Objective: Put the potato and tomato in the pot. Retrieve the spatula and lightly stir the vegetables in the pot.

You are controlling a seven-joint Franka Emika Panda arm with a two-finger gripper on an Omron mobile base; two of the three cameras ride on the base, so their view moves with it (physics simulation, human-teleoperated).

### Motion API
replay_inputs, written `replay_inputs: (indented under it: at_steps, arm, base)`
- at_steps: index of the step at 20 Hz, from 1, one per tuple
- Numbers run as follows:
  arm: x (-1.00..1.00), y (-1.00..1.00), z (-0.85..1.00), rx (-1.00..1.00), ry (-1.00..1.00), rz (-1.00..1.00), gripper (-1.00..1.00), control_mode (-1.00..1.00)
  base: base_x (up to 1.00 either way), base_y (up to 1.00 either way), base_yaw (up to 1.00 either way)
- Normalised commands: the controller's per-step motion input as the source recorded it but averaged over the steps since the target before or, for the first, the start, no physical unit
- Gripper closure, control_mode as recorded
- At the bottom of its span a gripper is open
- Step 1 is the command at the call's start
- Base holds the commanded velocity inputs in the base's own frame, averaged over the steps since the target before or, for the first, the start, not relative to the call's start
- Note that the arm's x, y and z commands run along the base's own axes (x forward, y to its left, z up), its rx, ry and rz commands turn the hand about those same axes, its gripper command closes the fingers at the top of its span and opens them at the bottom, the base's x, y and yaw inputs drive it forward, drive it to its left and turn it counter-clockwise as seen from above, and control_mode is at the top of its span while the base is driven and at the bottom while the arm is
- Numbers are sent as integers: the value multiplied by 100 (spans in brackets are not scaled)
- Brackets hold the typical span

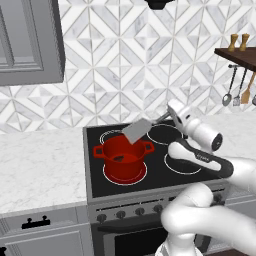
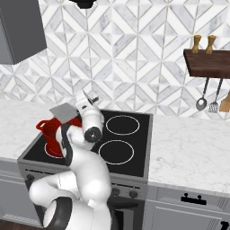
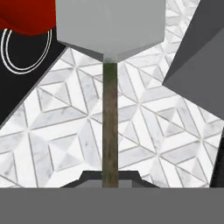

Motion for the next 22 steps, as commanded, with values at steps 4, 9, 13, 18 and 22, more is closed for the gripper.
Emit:
replay_inputs:
  at_steps: [4, 9, 13, 18, 22]
  arm:
    - [0, 18, 0, -18, -12, 7, 100, -100]
    - [0, 23, 0, -14, 1, 3, 100, -100]
    - [0, 17, 8, -13, -1, 0, 100, -100]
    - [0, 34, 2, -18, 4, 0, 100, -100]
    - [0, 35, 0, -17, 2, 0, 100, -100]
  base:
    - [0, 0, 0]
    - [0, 0, 0]
    - [0, 0, 0]
    - [0, 0, 0]
    - [0, 0, 0]
